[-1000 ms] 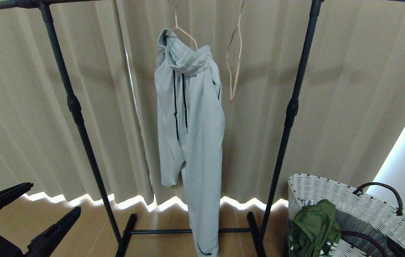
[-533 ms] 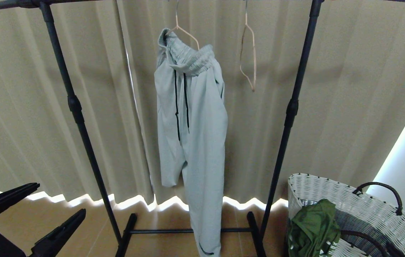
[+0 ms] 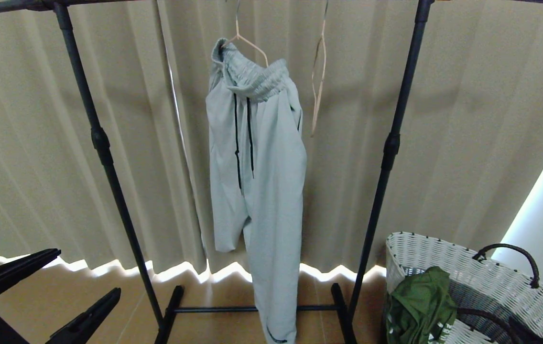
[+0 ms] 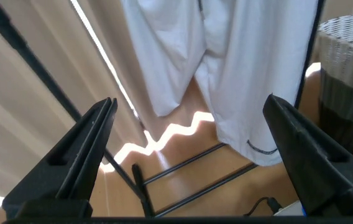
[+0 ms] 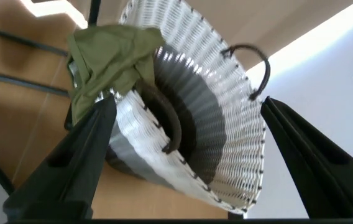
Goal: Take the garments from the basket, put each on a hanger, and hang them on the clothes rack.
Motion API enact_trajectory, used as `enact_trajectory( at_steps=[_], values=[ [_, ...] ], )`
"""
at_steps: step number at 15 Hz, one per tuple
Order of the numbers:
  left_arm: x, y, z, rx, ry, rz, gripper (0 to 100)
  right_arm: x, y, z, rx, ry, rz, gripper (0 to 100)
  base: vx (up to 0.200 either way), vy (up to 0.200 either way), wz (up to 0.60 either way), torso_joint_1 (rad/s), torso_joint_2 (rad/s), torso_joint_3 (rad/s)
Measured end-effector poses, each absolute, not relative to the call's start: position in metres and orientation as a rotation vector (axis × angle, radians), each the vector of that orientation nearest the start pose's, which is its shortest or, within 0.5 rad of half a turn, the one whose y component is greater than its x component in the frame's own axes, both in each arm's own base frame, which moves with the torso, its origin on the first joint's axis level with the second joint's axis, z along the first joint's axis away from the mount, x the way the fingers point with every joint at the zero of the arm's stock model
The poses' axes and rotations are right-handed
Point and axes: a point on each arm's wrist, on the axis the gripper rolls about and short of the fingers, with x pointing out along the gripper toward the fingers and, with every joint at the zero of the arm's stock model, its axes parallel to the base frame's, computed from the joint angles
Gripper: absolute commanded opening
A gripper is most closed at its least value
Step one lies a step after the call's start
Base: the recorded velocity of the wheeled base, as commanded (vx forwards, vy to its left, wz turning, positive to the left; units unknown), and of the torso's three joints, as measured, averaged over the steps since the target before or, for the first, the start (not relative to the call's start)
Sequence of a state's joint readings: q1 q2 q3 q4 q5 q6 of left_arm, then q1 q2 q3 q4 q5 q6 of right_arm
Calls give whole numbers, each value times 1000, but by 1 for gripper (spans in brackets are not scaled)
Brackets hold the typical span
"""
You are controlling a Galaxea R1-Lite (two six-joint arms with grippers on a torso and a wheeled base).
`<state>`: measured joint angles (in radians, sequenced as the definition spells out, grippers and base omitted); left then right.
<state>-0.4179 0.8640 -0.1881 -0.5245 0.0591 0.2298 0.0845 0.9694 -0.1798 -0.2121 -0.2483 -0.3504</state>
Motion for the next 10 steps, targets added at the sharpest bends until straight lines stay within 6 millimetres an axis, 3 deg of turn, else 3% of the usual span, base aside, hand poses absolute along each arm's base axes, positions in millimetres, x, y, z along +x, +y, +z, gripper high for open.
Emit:
enact_trajectory(
  at_steps=[1, 8, 10],
  values=[
    [82, -35, 163, 263, 103, -375, 100, 97, 3, 119, -438, 620, -51, 100, 0, 0, 0, 0, 0, 0],
    [81, -35, 163, 263, 98, -377, 100, 104, 4, 110, -448, 692, -32, 100, 200, 0, 0, 5, 2, 1],
    [81, -35, 161, 266, 105, -377, 100, 105, 4, 109, -449, 699, -30, 100, 0, 0, 0, 0, 0, 0]
  ],
)
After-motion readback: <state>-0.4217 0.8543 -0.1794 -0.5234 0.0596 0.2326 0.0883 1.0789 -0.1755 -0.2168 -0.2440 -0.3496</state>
